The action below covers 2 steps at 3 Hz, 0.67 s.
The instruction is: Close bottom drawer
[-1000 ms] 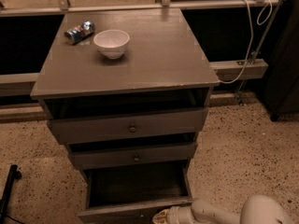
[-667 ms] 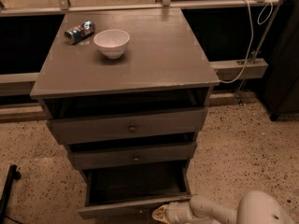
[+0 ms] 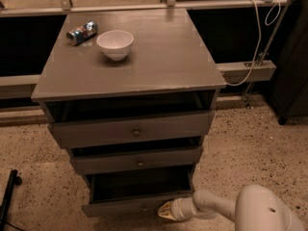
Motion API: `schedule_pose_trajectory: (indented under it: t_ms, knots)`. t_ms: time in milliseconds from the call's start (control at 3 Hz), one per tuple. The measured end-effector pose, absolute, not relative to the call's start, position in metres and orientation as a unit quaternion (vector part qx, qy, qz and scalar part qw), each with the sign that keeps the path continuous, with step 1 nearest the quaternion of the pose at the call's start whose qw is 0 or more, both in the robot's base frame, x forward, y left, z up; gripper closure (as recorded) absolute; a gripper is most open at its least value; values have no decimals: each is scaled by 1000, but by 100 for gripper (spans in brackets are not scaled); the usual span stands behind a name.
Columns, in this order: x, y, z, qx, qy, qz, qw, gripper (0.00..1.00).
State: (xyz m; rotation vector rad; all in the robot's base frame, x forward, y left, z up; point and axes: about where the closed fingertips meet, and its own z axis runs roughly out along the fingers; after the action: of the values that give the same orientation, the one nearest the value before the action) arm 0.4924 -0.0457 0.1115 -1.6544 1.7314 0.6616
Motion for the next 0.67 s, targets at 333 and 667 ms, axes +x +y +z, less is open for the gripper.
schedule_pose_trajectory:
  t_ms: [333,667]
  knots:
    - [493,-45,112,-632,659,251,323,100]
    - [523,-38,115,-640,648,242,335,100]
